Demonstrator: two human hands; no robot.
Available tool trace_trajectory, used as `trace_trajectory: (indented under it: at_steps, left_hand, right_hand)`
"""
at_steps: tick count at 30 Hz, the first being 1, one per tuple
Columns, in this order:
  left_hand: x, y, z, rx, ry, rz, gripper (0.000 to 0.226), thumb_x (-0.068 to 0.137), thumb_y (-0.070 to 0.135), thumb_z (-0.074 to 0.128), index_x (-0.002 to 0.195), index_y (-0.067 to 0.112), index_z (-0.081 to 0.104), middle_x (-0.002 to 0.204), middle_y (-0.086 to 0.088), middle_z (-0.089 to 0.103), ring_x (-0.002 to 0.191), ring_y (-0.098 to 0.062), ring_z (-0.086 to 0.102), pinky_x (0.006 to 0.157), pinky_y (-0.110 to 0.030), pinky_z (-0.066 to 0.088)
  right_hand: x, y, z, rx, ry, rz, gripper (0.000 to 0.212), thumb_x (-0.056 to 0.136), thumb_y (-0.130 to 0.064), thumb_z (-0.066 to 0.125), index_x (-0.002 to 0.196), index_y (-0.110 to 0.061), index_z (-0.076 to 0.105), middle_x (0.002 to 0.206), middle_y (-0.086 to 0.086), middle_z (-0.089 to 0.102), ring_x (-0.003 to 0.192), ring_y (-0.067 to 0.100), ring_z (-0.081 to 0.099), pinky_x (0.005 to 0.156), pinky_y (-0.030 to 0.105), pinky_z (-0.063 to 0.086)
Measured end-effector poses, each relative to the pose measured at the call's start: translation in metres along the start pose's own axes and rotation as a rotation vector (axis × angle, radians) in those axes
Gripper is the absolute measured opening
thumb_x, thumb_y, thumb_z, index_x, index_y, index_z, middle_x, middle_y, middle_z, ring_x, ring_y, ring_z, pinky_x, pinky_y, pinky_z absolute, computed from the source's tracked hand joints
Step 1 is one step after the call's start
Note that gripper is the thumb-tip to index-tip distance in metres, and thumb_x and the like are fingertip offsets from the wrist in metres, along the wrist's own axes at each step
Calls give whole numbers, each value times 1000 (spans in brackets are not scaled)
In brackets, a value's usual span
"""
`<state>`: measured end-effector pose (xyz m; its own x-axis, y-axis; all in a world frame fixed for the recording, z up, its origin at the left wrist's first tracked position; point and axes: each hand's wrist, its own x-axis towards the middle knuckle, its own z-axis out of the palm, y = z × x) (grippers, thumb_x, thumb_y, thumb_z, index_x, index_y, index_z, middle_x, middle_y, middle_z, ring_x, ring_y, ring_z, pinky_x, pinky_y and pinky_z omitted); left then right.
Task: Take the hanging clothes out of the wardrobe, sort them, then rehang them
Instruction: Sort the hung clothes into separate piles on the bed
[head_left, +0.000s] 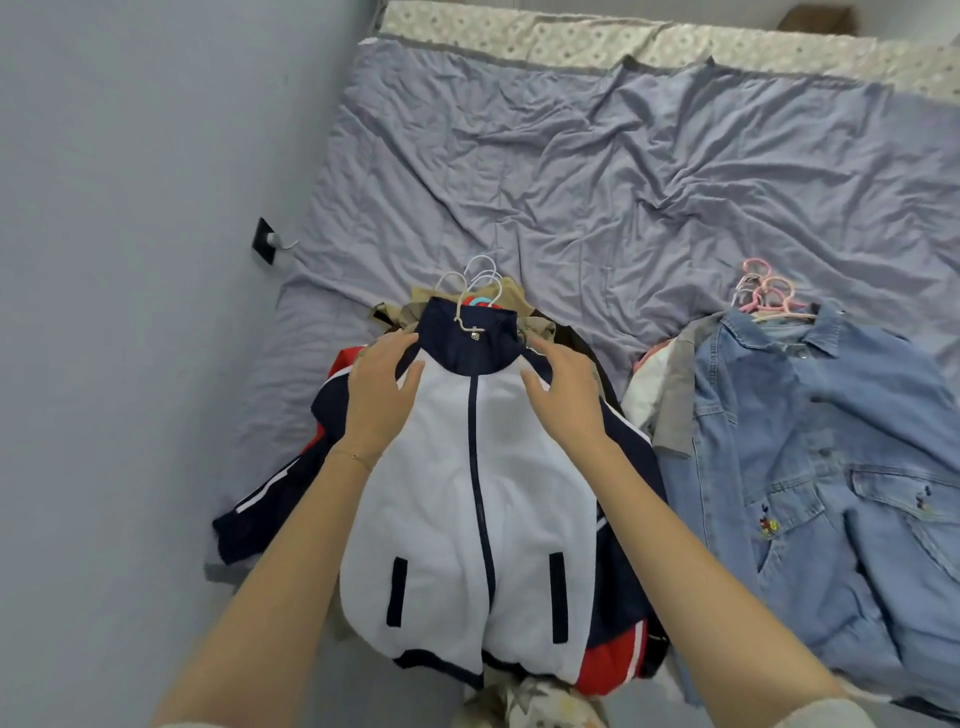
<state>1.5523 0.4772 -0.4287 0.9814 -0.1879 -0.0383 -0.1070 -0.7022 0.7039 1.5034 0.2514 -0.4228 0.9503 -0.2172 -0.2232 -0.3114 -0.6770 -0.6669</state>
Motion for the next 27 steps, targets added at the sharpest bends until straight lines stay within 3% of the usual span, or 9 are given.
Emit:
trace_trajectory:
  at_steps: [4,12,16,20,23,27]
  left_hand:
    - [-51,24,-23,-33,37,30,39,97,12,56,135,8,55,137,-5,57,129,-22,50,108,-47,39]
    - [-137,71,-19,35,-12,160,42,99,21,55,140,13,50,148,-6,47,141,-24,37,115,-52,26]
    - [-156,98,-1,9,-65,170,43,101,25,52,143,17,47,152,-3,41,143,-22,33,117,-50,23]
    - [-171,127,16,-4,-111,195,43,101,25,52,142,16,47,152,-3,40,144,-24,31,118,-47,23]
    - [-180,150,31,-20,-150,227,44,101,24,52,143,15,46,150,-4,43,143,-25,33,117,-47,25]
    - [-183,184,57,-30,-165,242,44,100,23,53,142,10,47,148,-6,46,141,-26,37,116,-47,27]
  right_hand:
    - [-69,-10,-17,-9,34,-36,46,96,-20,57,141,-12,48,141,5,51,134,25,40,112,40,32]
    - [-198,-5,-44,-13,177,-26,47,96,-18,58,142,-14,47,142,4,50,133,24,40,112,38,32]
    - [-223,9,-62,-15,204,18,47,95,-17,57,142,-14,48,141,3,52,132,24,43,110,41,34]
    - [-242,23,-89,-21,259,60,38,93,-15,56,132,-12,54,127,6,58,121,28,48,103,40,39]
    - [-252,35,-112,-6,309,83,41,94,-12,59,134,-9,53,132,8,56,125,28,45,106,33,32]
    - [-254,61,-145,-16,324,114,46,96,-15,58,141,-11,48,143,7,49,134,26,38,112,36,28]
